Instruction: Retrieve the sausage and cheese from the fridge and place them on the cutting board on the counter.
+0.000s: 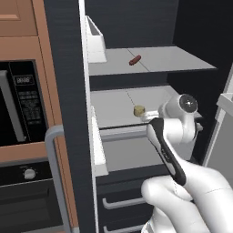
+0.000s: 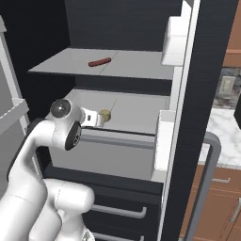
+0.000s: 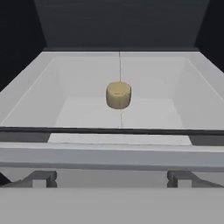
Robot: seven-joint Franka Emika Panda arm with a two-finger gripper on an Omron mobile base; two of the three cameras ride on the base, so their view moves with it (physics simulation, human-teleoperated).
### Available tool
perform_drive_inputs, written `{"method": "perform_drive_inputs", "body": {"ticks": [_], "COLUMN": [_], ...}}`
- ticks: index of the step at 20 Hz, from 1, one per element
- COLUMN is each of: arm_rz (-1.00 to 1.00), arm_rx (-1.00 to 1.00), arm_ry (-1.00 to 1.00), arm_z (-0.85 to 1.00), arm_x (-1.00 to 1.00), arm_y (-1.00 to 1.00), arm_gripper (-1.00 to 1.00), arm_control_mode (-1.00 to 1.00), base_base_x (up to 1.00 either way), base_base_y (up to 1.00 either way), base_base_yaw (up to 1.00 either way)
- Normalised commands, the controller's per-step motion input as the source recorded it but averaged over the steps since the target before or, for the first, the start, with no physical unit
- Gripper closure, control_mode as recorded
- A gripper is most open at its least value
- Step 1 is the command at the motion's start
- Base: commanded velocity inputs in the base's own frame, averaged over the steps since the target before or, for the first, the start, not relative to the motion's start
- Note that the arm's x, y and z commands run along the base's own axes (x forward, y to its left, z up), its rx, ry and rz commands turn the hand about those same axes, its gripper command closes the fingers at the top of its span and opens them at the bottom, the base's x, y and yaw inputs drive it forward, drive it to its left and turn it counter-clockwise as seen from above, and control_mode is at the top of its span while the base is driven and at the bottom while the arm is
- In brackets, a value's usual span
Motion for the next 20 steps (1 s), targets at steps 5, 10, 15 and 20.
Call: {"method": "perform_drive_inputs", "body": {"ticks": [5,10,15,20], "arm_rz": [0.00,0.00,0.00,0.00], "arm_rx": [-0.01,-0.02,-0.01,0.00], "arm_ry": [0.00,0.04,0.12,0.04], "arm_z": [0.10,0.35,0.20,-0.23], "arm_x": [0.57,0.68,0.56,0.21], "arm_y": [0.00,0.00,0.00,0.00], "arm_gripper": [-1.00,-1.00,-1.00,-1.00], "arm_control_mode": [-1.00,-1.00,-1.00,-1.00], "base_base_x": [0.00,0.00,0.00,0.00], "base_base_y": [0.00,0.00,0.00,0.00], "base_base_yaw": [0.00,0.00,0.00,0.00]}}
